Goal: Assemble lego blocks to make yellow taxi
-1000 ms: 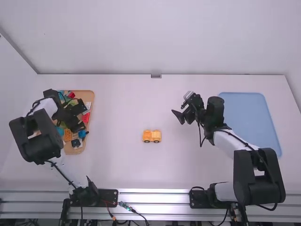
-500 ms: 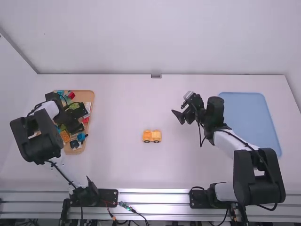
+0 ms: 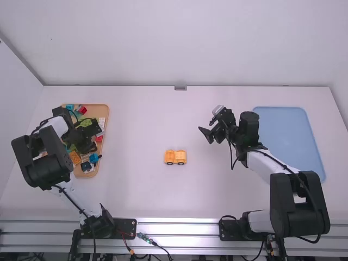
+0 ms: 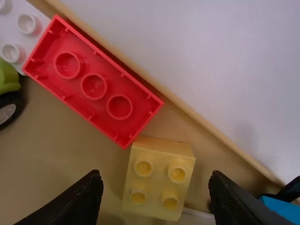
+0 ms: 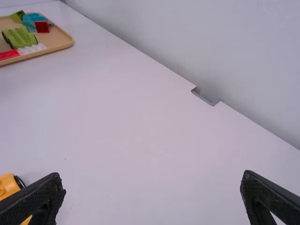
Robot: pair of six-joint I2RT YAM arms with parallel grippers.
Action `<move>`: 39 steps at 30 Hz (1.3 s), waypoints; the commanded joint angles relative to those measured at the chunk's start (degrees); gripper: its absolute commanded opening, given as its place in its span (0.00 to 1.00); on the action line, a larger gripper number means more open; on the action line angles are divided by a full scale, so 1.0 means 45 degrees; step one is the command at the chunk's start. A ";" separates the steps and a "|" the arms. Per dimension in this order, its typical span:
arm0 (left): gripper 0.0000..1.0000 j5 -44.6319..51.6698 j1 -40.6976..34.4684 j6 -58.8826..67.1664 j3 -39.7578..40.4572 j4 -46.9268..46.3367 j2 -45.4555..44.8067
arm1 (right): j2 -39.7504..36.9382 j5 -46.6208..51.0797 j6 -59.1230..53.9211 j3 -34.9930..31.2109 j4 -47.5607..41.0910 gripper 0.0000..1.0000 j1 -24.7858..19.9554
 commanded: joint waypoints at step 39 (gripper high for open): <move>0.32 -0.0303 0.0175 -0.0053 -0.0728 0.0686 0.0208 | -0.0245 -0.0078 0.0078 -0.0068 0.0087 0.99 -0.0010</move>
